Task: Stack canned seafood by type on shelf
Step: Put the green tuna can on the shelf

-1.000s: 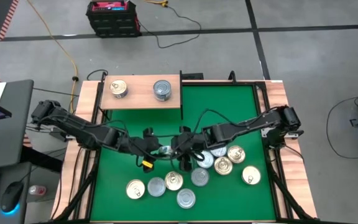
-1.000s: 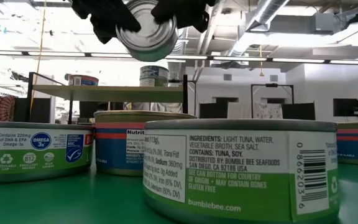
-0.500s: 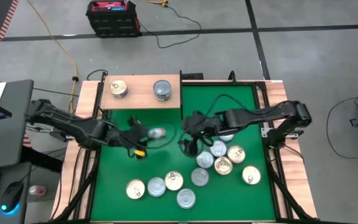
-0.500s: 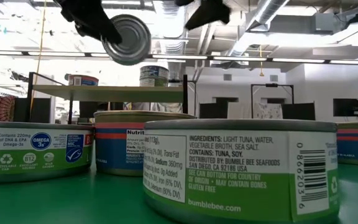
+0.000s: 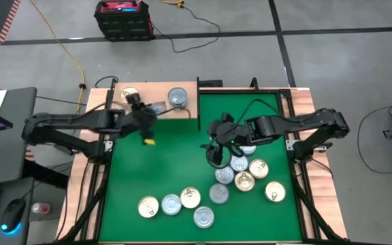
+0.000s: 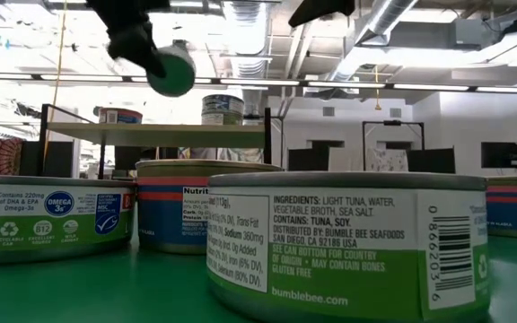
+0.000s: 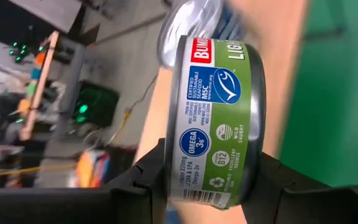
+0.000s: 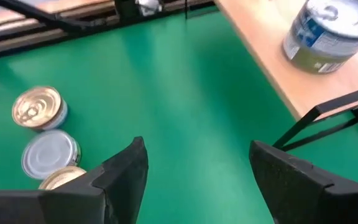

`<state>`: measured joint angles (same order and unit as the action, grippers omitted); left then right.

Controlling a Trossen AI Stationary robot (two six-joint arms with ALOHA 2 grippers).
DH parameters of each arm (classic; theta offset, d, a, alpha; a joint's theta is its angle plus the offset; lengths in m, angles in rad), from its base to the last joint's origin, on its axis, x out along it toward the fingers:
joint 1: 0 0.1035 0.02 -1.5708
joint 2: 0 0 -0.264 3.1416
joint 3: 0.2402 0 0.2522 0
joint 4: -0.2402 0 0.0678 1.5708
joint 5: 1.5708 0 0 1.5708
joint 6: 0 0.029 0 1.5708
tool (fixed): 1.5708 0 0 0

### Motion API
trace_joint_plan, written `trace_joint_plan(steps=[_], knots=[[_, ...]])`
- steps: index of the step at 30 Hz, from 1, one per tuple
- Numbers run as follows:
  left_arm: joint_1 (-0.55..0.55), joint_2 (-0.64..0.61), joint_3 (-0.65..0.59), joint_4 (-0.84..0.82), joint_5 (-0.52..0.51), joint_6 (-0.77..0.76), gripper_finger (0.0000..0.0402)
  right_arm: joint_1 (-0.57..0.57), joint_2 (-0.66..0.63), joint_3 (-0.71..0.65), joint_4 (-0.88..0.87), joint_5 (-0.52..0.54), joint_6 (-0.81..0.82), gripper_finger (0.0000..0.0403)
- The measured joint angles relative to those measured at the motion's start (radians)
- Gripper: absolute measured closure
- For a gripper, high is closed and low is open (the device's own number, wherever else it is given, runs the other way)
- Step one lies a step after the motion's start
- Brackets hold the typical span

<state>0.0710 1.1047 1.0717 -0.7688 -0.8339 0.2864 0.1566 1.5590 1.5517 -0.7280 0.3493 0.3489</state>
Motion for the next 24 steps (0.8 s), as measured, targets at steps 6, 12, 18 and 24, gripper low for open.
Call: trace_joint_plan(steps=[6,12,18,24], knots=[[0.141,0.101,0.029,-0.026,0.022,0.138,0.0261,0.000,0.002,0.000,-0.001,-0.005,0.010,0.0101],[0.236,0.190,0.029,-0.018,0.019,0.188,0.0260,0.000,0.001,-0.001,0.004,-0.005,0.013,0.0101],[0.252,0.219,0.029,-0.026,0.045,0.098,0.0237,0.000,0.001,-0.001,0.003,-0.005,0.020,0.0101],[0.250,0.185,0.029,-0.033,0.154,0.043,0.0166,0.000,0.001,-0.001,0.003,-0.005,0.020,0.0101]])
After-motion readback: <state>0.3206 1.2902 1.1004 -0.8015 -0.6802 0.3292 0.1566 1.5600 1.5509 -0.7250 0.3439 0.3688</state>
